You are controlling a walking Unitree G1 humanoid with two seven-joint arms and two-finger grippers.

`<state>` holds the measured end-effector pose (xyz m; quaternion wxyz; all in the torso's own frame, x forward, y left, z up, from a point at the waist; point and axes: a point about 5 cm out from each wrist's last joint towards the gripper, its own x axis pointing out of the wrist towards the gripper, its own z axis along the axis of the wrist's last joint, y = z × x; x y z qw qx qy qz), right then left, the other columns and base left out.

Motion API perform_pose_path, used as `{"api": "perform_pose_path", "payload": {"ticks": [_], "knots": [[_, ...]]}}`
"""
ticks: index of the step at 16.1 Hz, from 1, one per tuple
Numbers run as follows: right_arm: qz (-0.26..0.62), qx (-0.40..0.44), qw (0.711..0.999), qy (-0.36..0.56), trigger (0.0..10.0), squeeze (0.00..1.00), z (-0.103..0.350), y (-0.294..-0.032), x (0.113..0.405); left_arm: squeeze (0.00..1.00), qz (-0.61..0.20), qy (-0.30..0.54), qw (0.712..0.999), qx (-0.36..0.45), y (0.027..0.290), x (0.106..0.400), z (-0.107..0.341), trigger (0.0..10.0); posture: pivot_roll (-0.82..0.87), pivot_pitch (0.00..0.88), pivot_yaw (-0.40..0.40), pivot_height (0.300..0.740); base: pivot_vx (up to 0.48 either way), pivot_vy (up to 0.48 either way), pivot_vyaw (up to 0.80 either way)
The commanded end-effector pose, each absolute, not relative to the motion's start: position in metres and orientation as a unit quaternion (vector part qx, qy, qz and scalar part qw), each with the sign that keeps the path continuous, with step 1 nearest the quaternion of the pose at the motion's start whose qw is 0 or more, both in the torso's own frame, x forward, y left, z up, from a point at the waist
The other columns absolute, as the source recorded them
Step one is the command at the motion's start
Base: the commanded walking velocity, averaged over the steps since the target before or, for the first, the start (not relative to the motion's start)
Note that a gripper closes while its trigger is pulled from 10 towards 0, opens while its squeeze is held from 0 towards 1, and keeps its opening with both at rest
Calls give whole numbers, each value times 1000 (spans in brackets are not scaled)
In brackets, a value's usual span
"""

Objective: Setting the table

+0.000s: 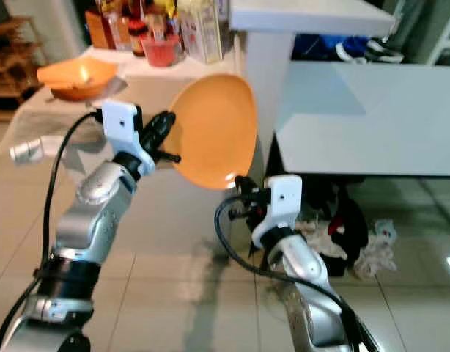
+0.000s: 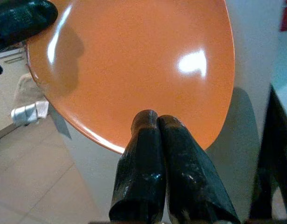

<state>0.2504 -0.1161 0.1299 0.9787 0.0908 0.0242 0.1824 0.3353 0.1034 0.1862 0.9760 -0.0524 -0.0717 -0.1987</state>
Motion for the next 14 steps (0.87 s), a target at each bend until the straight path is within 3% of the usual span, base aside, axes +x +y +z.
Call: {"api": "perform_pose_path", "payload": {"ticks": [1, 4, 14], "knots": [[178, 87, 980, 21, 10000, 0, 131, -119, 252, 0, -206, -98, 972, -54, 100, 333, 199, 0, 42, 0, -4, 740, 0, -480, 0], [178, 86, 980, 20, 10000, 0, 132, -119, 253, 0, -205, -95, 973, -48, 100, 334, 197, 0, 43, 0, -5, 740, 87, -434, 0], [120, 86, 989, 10, 10000, 0, 123, -130, 251, 0, -178, -62, 982, -2, 124, 328, 176, 0, 37, 0, 8, 740, 335, -339, 0]]}}
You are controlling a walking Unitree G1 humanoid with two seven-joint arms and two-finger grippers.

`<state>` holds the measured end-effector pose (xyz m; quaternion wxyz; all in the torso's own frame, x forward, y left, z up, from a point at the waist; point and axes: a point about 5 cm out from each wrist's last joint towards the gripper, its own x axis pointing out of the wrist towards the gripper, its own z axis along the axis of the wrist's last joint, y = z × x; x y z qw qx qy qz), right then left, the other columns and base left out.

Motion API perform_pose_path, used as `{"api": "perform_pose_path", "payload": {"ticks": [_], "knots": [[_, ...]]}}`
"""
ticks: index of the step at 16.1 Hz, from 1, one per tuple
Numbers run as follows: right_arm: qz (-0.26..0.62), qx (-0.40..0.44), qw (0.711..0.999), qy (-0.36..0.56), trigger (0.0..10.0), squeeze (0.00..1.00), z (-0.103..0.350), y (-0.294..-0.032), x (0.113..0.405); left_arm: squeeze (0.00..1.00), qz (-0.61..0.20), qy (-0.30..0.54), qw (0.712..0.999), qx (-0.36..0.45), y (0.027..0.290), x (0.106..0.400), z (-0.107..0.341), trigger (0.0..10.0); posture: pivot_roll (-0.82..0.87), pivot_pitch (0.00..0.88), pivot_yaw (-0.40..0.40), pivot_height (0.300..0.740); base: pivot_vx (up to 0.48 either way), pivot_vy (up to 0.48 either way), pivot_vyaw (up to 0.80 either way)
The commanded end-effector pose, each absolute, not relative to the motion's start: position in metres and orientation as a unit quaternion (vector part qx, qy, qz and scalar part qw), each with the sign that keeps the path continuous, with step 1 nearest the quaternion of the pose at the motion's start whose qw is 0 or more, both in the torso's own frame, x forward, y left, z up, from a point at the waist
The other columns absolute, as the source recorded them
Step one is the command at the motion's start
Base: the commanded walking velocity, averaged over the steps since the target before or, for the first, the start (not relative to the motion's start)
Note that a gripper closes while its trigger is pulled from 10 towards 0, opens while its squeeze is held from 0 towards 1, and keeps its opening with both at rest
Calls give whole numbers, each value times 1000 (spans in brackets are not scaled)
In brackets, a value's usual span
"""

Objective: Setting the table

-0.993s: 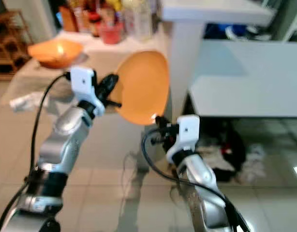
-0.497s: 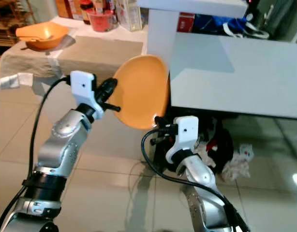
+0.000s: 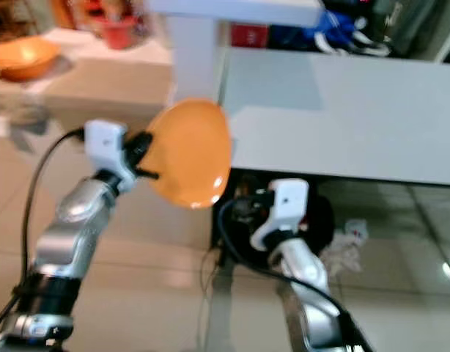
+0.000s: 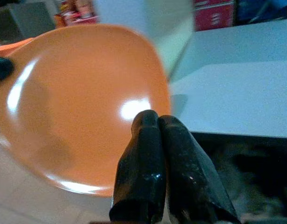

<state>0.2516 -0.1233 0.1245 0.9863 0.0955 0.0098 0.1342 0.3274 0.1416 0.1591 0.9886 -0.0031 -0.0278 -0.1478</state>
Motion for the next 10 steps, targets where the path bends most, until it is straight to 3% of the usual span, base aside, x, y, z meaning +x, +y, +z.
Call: {"api": "perform_pose_path", "payload": {"ticks": [1, 10], "knots": [[120, 85, 989, 9, 10000, 0, 122, -130, 252, 0, -179, -67, 981, -1, 123, 329, 179, 0, 43, 0, 8, 740, 360, -315, 0], [125, 81, 989, 8, 10000, 0, 118, -126, 255, 0, -190, -72, 979, -2, 114, 332, 183, 0, 39, 0, 11, 740, 359, -315, 0]]}}
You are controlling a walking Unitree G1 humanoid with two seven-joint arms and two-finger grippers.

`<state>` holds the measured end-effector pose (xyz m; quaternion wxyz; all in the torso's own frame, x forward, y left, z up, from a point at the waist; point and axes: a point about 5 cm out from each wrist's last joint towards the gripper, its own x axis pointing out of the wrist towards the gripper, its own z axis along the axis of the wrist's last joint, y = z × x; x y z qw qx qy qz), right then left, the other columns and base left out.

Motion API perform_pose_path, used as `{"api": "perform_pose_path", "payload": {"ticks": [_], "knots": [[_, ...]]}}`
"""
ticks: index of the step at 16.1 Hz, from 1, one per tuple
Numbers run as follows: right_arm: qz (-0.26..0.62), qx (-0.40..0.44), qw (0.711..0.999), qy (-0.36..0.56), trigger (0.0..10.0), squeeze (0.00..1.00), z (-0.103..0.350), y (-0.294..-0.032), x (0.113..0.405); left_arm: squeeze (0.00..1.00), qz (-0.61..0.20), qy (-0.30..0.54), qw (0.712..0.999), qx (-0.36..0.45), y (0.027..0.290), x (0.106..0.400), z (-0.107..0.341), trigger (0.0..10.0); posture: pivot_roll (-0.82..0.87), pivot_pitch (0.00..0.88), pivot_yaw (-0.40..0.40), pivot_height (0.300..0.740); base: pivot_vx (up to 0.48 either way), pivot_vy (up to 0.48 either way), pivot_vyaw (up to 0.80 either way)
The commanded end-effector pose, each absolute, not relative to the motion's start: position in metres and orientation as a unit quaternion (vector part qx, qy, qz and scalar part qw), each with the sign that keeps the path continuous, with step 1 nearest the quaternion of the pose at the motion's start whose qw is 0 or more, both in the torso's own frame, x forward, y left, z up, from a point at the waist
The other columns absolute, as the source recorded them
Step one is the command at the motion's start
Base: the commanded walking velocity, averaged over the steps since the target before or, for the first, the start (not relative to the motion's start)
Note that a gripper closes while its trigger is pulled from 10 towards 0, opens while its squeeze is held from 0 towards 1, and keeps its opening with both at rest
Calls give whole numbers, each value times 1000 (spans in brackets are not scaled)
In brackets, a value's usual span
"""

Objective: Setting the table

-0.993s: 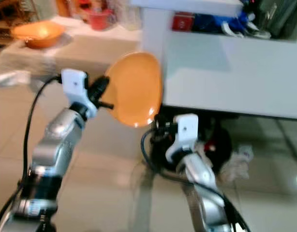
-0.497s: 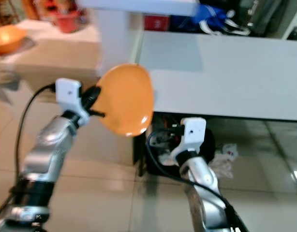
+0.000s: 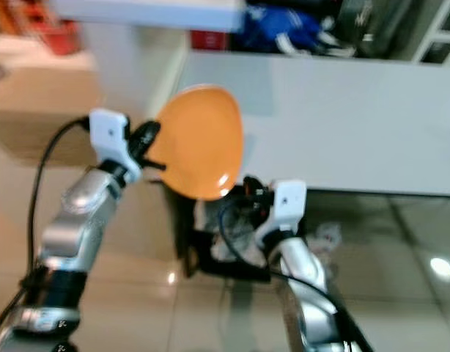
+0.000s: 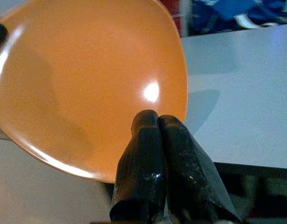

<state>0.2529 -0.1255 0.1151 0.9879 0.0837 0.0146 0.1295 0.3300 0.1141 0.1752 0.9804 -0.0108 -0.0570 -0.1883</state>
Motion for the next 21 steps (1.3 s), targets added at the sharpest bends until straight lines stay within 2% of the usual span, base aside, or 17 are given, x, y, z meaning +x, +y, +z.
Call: {"api": "perform_pose_path", "payload": {"ticks": [1, 4, 8, 11, 13, 21], "knots": [[125, 81, 989, 7, 10000, 0, 118, -127, 254, 0, -191, -72, 979, -1, 114, 331, 183, 0, 38, 0, 12, 740, 356, -319, 0], [115, 66, 991, -11, 10000, 0, 120, -129, 253, 0, -237, -152, 959, 18, 97, 322, 212, 0, 35, 0, 14, 740, 339, -336, 0], [115, 67, 991, -5, 10000, 0, 115, -129, 252, 0, -255, -190, 948, 13, 87, 323, 234, 0, 34, 0, 15, 740, 330, -345, 0], [117, 65, 991, -1, 10000, 0, 112, -128, 251, 0, -285, -191, 939, -9, 75, 322, 241, 0, 30, 0, 17, 740, 330, -345, 0], [118, 64, 991, 3, 10000, 0, 110, -128, 252, 0, -324, -186, 928, -12, 59, 320, 241, 0, 25, 0, 20, 740, 330, -345, 0], [107, 50, 993, 7, 10000, 0, 109, -132, 253, 0, -329, -171, 929, -14, 60, 323, 235, 0, 14, 0, 26, 740, 330, -345, -159]]}}
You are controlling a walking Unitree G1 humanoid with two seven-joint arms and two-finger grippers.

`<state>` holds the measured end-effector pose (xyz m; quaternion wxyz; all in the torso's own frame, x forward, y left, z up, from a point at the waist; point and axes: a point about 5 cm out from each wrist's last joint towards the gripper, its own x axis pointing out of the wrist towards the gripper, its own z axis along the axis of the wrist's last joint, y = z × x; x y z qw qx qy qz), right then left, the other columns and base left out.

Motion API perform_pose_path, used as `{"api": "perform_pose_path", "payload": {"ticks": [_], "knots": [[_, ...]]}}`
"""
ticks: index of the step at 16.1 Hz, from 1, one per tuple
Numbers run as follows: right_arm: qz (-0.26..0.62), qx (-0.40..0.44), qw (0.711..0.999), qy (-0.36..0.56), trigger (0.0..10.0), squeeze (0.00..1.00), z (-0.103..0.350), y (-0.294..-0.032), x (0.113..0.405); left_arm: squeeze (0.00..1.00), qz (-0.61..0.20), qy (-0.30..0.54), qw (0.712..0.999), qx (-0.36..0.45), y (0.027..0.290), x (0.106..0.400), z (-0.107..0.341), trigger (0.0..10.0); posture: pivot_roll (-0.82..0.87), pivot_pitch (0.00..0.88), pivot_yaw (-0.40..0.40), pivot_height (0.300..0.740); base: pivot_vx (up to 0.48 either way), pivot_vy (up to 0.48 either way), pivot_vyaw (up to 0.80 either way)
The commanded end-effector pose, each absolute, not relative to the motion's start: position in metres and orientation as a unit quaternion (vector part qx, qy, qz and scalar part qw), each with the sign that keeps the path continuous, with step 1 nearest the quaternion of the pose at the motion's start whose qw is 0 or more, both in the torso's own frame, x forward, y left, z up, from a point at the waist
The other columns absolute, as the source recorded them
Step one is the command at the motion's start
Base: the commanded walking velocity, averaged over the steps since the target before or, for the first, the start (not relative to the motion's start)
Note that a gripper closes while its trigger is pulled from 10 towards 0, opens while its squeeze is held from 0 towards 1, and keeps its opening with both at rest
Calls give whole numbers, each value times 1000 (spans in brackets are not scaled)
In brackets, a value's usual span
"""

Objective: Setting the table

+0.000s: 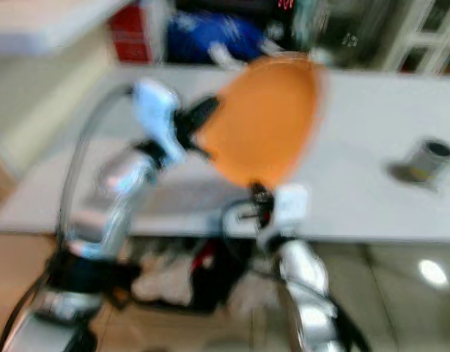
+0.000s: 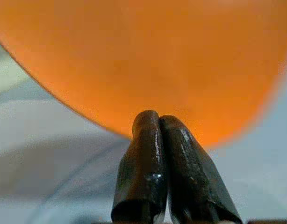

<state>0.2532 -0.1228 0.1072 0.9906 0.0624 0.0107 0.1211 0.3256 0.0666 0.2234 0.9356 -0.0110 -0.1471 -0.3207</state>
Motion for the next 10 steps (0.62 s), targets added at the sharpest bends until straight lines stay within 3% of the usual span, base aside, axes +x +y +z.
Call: {"api": "perform_pose_path", "payload": {"ticks": [1, 8, 10], "knots": [[108, 51, 993, 6, 10000, 0, 109, -132, 254, 0, -325, -170, 930, -11, 61, 324, 234, 0, 14, 0, 26, 740, 326, -345, 0], [109, 48, 993, 9, 10000, 0, 108, -131, 253, 0, -325, -160, 932, -5, 67, 324, 227, 0, 10, 0, 27, 740, 332, -343, 0], [109, 47, 993, 11, 10000, 0, 107, -133, 253, 0, -318, -165, 934, -7, 70, 327, 230, 0, 9, 0, 23, 740, 0, 0, 0]]}}
